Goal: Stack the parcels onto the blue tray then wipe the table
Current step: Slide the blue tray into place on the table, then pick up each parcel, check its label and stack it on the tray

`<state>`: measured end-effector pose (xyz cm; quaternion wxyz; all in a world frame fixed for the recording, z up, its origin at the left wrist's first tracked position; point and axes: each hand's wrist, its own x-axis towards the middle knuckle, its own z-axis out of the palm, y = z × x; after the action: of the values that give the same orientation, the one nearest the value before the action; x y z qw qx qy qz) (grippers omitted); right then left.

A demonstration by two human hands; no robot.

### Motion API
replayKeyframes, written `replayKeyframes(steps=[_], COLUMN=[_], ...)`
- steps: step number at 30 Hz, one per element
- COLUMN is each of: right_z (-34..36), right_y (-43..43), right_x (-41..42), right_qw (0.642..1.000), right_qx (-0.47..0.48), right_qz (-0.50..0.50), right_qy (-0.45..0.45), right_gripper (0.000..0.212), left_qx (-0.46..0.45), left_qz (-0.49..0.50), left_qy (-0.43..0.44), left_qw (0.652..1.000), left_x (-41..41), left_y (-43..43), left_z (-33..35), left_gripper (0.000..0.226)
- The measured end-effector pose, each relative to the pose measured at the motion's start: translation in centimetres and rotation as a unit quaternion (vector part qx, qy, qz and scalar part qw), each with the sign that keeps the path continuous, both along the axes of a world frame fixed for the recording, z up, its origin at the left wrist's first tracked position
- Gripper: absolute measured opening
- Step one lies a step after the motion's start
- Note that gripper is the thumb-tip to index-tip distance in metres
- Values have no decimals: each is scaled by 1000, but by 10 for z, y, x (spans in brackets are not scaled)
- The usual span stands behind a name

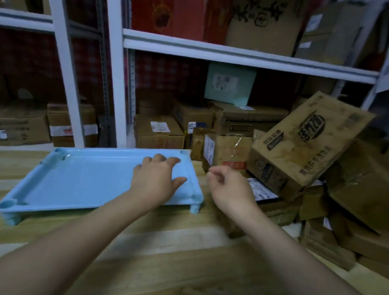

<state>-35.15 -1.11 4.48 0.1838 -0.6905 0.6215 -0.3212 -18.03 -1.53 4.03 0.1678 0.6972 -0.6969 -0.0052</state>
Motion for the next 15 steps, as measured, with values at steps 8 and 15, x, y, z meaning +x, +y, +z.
replayKeyframes(steps=[8, 15], right_z=[40, 20], right_y=[30, 16], right_x=[-85, -127], right_qw=[906, 918], right_qx=[-293, -10], right_qz=[-229, -308], right_qy=[-203, -251], right_gripper=[15, 69], left_qx=[-100, 53], left_qz=[-165, -174], left_qy=[166, 335], left_qw=[967, 925], left_x=[-105, -157], left_y=[-24, -29], left_z=[46, 64], left_gripper=[60, 61])
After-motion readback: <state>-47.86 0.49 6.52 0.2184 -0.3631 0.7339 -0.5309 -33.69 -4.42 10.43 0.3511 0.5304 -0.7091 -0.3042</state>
